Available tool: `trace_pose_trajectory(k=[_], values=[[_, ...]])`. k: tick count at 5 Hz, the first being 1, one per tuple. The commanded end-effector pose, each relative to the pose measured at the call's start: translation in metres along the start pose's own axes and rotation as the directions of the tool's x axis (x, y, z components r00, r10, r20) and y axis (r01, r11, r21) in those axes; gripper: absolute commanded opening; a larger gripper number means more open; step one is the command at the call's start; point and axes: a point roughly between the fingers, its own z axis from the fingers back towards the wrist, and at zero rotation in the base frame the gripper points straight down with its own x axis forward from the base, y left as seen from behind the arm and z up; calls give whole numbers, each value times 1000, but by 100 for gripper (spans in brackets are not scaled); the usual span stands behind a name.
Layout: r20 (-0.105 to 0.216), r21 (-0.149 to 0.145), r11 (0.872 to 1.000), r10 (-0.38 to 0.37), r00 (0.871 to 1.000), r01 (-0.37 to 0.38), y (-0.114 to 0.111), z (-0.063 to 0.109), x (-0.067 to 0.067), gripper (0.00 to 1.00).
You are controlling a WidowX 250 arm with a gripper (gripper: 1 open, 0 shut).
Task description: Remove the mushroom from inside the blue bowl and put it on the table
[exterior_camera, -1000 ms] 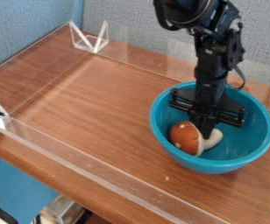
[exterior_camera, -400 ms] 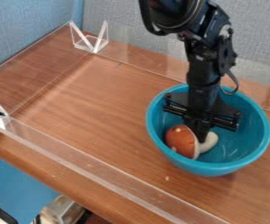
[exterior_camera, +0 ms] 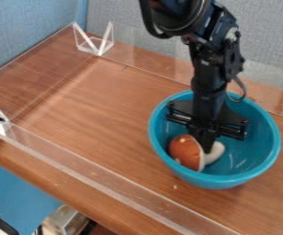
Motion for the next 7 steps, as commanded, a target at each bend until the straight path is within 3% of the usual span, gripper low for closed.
trace_pose_trajectory(k=[1, 3, 5, 6, 7], values=[[-8, 3, 998, 59, 998, -59, 9, 9, -3, 0], [12, -1, 992, 125, 992, -125, 30, 15, -7, 0], [43, -4, 961, 278, 960, -278, 27, 41, 0, 0], [54, -25, 966, 257, 965, -256, 15, 63, 8, 0], [70, -39, 962, 274, 959, -271, 15, 88, 19, 0]])
